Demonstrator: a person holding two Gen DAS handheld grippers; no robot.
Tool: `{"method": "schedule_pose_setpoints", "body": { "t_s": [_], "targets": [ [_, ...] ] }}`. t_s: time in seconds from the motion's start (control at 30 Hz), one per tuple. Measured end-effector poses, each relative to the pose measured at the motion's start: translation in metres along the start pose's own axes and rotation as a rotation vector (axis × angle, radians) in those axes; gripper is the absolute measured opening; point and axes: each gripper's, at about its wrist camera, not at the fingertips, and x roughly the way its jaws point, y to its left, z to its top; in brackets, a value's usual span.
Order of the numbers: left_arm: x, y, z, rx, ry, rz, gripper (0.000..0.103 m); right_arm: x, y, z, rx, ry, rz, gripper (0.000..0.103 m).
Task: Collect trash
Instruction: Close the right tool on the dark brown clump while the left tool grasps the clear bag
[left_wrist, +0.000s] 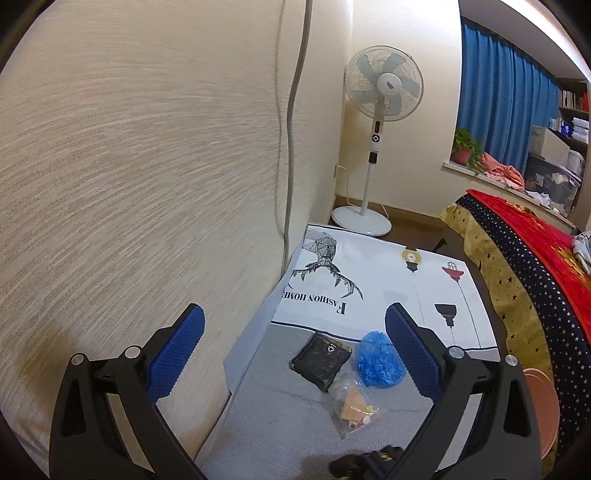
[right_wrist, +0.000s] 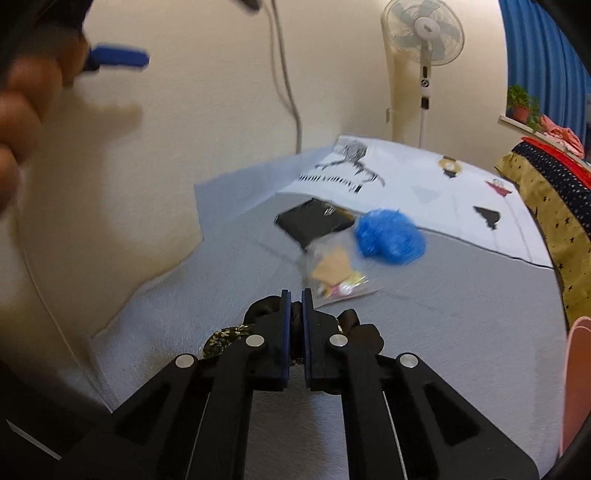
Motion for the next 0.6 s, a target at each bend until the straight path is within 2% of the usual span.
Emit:
{"method": "schedule_pose_setpoints", "body": {
  "t_s": [0.17, 0.33, 0.43, 0.53, 0.6],
  "targets": [
    [0.002, -0.003, -0.001, -0.011, -0.001, 0.0, 0.095, -0.037, -0.025, 0.012, 0.025, -0.055, -0.024, 0.006],
    [0.009, -0.01, 0.0, -0.028, 0.006, -0.039, 0.095, -0.084, -0.06, 0.024, 0.06, -0.118, -0.067, 0.006],
    [0.016, -0.018, -0.002, -0.006, -0.029, -0.048, 0.095, -0.105, -0.081, 0.03, 0.092, -0.152, -0.087, 0.006],
    [0.027, -0.024, -0.02, 0.015, -0.074, -0.078, 0.095, -0.115, -0.095, 0.029, 0.115, -0.161, -0.108, 0.006],
    [0.041, -0.028, -0.039, 0.008, -0.079, -0.071, 0.095, -0.121, -0.103, 0.026, 0.122, -0.156, -0.121, 0.006]
  ]
}}
